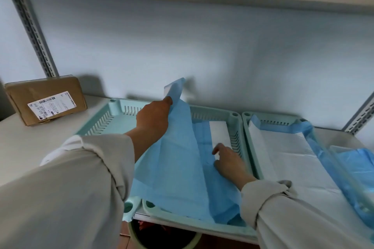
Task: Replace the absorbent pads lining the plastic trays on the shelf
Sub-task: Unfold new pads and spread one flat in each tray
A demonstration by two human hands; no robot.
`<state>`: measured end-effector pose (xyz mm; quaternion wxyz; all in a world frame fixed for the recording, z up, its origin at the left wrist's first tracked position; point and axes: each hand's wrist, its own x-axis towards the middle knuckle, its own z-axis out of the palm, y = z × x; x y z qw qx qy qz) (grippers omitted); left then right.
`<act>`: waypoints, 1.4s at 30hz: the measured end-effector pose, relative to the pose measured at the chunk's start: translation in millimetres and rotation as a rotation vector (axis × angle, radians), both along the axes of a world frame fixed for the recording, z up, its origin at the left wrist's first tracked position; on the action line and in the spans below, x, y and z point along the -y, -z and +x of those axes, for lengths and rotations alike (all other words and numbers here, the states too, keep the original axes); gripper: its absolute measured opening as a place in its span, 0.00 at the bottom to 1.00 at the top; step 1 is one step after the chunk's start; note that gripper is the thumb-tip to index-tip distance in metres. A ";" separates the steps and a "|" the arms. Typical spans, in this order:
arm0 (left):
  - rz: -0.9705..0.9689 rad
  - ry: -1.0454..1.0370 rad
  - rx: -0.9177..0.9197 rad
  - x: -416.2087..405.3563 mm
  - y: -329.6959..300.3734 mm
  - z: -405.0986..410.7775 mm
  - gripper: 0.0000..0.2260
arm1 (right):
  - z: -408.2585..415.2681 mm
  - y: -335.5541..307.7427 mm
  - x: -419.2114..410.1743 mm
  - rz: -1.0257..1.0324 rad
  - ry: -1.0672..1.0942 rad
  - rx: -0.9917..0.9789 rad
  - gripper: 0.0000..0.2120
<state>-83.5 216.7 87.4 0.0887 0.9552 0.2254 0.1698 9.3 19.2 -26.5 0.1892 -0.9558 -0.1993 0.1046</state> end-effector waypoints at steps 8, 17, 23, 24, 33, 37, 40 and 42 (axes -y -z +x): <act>0.011 0.010 -0.044 3.4 5.9 -3.5 0.21 | -23.6 29.6 -25.1 -0.144 0.006 0.082 0.11; -0.071 0.014 -0.040 20.6 2.3 0.4 0.21 | -6.8 -24.6 7.6 0.448 0.400 -0.037 0.08; -0.454 -0.008 -0.009 49.0 0.8 21.8 0.14 | -1.5 -93.2 8.8 1.082 0.457 -0.457 0.05; -0.517 -0.006 0.004 54.3 0.4 25.2 0.13 | -2.6 -99.9 10.5 1.096 0.439 -0.480 0.04; -1.109 0.129 0.146 94.1 0.0 34.3 0.15 | -19.1 -106.3 16.7 1.017 0.251 -0.596 0.10; -1.206 0.202 0.120 101.7 -1.5 30.4 0.15 | -23.3 -108.7 12.7 1.045 0.244 -0.574 0.09; -1.234 0.223 0.076 104.9 2.1 28.9 0.17 | -25.5 -111.6 14.5 1.060 0.254 -0.560 0.09; -1.222 0.203 0.076 106.4 4.8 30.3 0.18 | -26.1 -111.0 17.4 1.042 0.247 -0.566 0.11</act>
